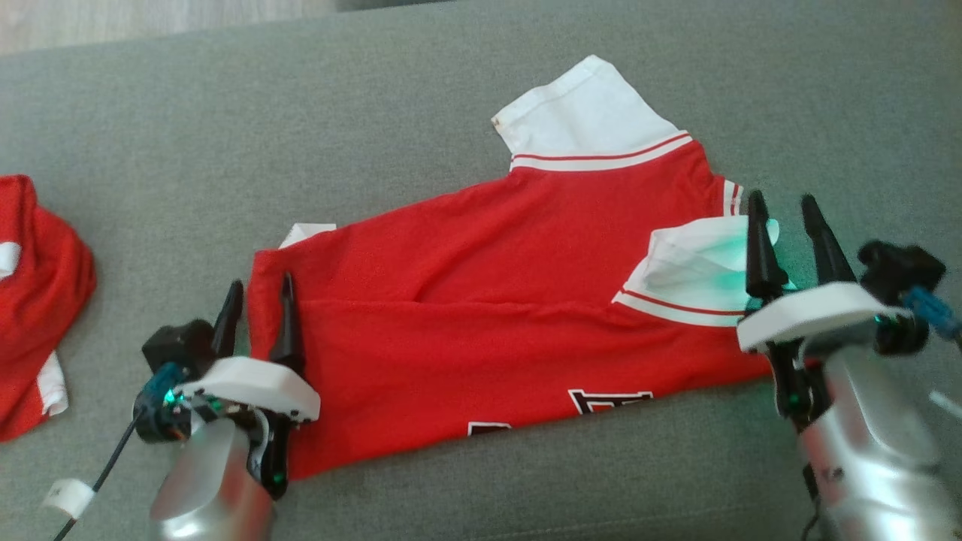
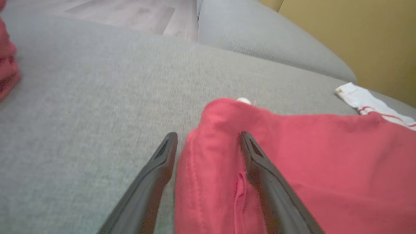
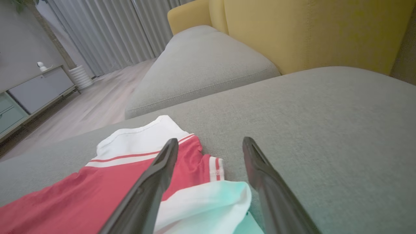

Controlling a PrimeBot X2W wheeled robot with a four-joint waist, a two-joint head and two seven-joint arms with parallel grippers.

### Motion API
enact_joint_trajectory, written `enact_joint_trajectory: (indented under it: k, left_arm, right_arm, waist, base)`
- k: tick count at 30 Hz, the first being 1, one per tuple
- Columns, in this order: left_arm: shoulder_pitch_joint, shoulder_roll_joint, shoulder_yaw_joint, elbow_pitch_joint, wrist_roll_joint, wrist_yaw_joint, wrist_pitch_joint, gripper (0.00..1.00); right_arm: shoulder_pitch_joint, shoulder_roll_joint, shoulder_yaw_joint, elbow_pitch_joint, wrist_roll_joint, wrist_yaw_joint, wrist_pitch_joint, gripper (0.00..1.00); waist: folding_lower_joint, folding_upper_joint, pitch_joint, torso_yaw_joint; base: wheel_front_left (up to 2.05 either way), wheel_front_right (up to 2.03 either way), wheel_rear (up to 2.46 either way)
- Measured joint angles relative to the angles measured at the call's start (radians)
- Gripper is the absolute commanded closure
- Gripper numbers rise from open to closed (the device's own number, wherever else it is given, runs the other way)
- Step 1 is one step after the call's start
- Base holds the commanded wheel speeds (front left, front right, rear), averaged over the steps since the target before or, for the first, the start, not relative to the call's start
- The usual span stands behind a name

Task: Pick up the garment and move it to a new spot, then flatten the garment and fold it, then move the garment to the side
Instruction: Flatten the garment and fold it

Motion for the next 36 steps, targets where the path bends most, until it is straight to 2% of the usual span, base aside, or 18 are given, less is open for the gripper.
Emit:
enact_joint_trajectory:
  k: [4,5,6,7,8,9,19,25,31,36]
  left_arm:
    - [-0.02,0.008,-0.022,0.056,-0.01,0.0,-0.001,0.0]
    - [-0.029,0.01,-0.023,0.058,-0.01,0.0,-0.001,0.03]
    - [-0.04,0.01,-0.025,0.061,-0.01,0.0,-0.001,0.45]
    - [-0.048,0.01,-0.027,0.062,-0.01,0.0,-0.001,0.7]
    - [-0.055,0.009,-0.029,0.06,-0.011,0.0,0.0,0.7]
    - [-0.058,0.009,-0.033,0.053,-0.011,0.0,0.0,1.0]
    - [-0.078,-0.011,-0.117,-0.049,0.011,0.0,0.0,1.0]
    - [-0.14,-0.028,-0.202,-0.081,0.009,0.0,0.0,1.0]
    - [-0.173,-0.031,-0.314,-0.125,-0.087,0.0,0.0,1.0]
    - [-0.192,-0.033,-0.35,-0.14,-0.119,0.002,0.0,1.0]
  right_arm:
    - [-0.064,-0.032,0.056,0.0,0.015,0.0,0.0,0.0]
    - [-0.088,-0.041,0.068,0.001,0.02,0.0,0.0,0.0]
    - [-0.112,-0.053,0.084,0.004,0.025,0.0,0.0,0.0]
    - [-0.135,-0.061,0.095,0.008,0.03,0.0,0.004,0.0]
    - [-0.158,-0.072,0.11,0.013,0.035,0.0,0.013,0.0]
    - [-0.178,-0.083,0.127,0.016,0.035,0.0,0.024,0.0]
    - [-0.437,-0.167,0.279,0.14,0.083,0.0,0.266,0.0]
    - [-0.595,-0.205,0.308,0.274,0.095,0.0,0.424,0.0]
    - [-0.675,-0.242,0.339,0.389,0.085,0.0,0.544,0.0]
    - [-0.692,-0.249,0.384,0.428,0.08,0.0,0.586,0.0]
  waist:
    - [-0.0001,0.0,0.019,-0.008]
    - [-0.0002,0.0,0.023,-0.008]
    - [-0.0001,0.0,0.027,-0.007]
    - [0.0,0.0,0.03,-0.004]
    - [-0.0001,0.0,0.032,-0.001]
    - [-0.0001,0.0,0.035,0.004]
    - [-0.0002,0.0,0.084,0.089]
    - [-0.0001,0.0,0.131,0.168]
    - [0.0,0.0,0.185,0.246]
    - [0.0,0.0,0.223,0.289]
  base:
    - [0.0,0.0,0.0]
    - [0.0,0.0,0.0]
    - [0.0,0.0,0.0]
    - [0.0,0.0,0.0]
    - [0.0,0.0,0.0]
    - [0.0,0.0,0.0]
    - [0.0,0.0,0.0]
    - [0.0,0.0,0.0]
    - [0.0,0.0,0.0]
    - [0.0,0.0,0.0]
